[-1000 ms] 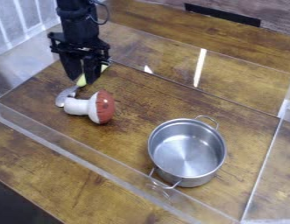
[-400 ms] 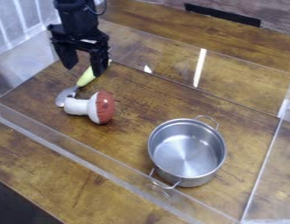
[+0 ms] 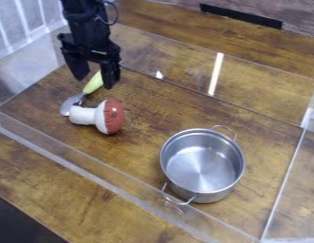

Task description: Move the green spoon to the right

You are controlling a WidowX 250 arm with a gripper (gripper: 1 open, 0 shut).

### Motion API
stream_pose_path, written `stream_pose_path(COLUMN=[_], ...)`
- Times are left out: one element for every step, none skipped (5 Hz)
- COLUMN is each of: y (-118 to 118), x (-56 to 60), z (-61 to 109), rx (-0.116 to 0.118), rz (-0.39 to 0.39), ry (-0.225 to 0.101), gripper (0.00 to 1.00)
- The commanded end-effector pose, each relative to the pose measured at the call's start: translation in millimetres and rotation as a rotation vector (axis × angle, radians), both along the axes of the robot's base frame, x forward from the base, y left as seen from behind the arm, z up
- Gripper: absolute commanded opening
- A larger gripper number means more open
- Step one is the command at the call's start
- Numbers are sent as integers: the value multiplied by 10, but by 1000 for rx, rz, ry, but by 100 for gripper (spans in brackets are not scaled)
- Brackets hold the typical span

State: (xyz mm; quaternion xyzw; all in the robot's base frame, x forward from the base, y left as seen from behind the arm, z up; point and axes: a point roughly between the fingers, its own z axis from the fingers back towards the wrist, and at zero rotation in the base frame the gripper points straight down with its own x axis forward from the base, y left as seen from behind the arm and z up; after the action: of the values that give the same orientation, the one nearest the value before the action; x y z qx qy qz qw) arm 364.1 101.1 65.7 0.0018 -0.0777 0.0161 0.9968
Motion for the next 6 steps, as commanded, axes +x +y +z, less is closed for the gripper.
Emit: stream_pose_path(y=[163, 180, 196, 235, 191, 139], x=[31, 73, 109, 138, 142, 149], z=[64, -26, -83, -67, -195, -295], rx=[16, 16, 13, 5, 5, 4], rz=[12, 21, 49, 89, 122, 152], ry=[-52, -60, -67, -78, -71, -66], gripper=[100, 100, 100, 100, 0, 0])
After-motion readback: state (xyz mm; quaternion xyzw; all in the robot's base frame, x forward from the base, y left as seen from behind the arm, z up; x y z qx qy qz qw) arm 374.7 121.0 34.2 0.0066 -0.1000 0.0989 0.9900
